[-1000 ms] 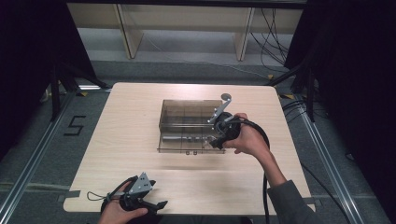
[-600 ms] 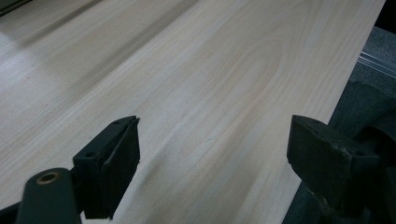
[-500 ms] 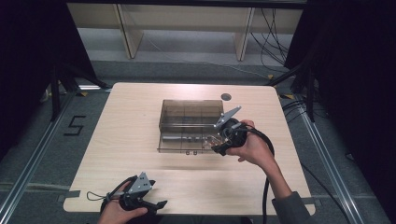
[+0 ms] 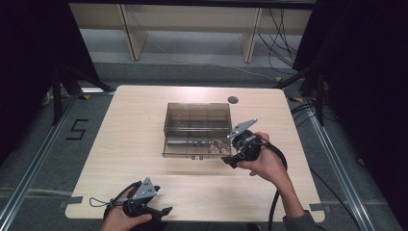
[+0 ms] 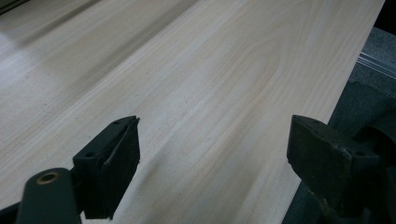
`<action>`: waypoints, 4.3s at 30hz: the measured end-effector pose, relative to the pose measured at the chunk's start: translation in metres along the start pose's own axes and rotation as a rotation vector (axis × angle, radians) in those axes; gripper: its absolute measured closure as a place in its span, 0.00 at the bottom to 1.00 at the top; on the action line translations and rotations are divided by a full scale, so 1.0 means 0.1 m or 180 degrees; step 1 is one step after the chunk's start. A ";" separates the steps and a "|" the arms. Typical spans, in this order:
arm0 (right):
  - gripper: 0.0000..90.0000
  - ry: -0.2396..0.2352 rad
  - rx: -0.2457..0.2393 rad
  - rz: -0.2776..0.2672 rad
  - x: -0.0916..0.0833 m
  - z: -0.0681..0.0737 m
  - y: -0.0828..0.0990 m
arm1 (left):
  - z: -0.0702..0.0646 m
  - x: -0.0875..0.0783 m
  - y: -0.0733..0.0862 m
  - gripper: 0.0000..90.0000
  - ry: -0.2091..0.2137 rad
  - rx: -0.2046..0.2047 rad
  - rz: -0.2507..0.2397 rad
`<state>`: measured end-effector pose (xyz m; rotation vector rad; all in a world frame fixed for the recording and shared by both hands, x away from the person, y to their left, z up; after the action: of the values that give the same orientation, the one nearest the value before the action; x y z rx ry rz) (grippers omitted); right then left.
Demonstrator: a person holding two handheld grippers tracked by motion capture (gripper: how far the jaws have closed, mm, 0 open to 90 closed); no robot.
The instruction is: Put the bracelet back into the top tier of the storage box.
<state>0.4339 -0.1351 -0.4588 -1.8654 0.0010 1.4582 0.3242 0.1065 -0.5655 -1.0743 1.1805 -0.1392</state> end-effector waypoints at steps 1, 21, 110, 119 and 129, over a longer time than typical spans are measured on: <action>0.36 0.0004 0.0067 -0.0018 0.00 0.02 0.01 | 0.00 0.00 0.00 0.19 0.0000 -0.0002 0.0001; 0.30 -0.0014 0.0185 -0.0175 0.03 0.06 0.19 | -0.03 0.00 -0.01 0.19 0.0051 0.0015 -0.0001; 0.23 -0.0152 0.0434 -0.0572 0.35 0.60 0.83 | -0.03 0.00 -0.01 0.19 0.0039 0.0072 -0.0011; 0.23 -0.0213 0.0504 -0.0654 0.36 0.67 0.88 | -0.03 0.00 -0.01 0.19 0.0030 0.0083 0.0000; 0.23 -0.0237 0.0526 -0.0663 0.38 0.72 0.96 | -0.05 0.00 -0.01 0.19 0.0048 0.0028 0.0009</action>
<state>0.3462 -0.1482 -0.5482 -1.6263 -0.1029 1.3410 0.3209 0.1033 -0.5651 -1.0654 1.1939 -0.1503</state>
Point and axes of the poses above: each handheld gripper's, and its own axes: x roughly forward along the jaws, y roughly out of its underside, z roughly to its left, the point moved 9 cm from there along x, roughly forward along the jaws, and after that the axes turned 2 degrees about -y, right-handed, at the moved point
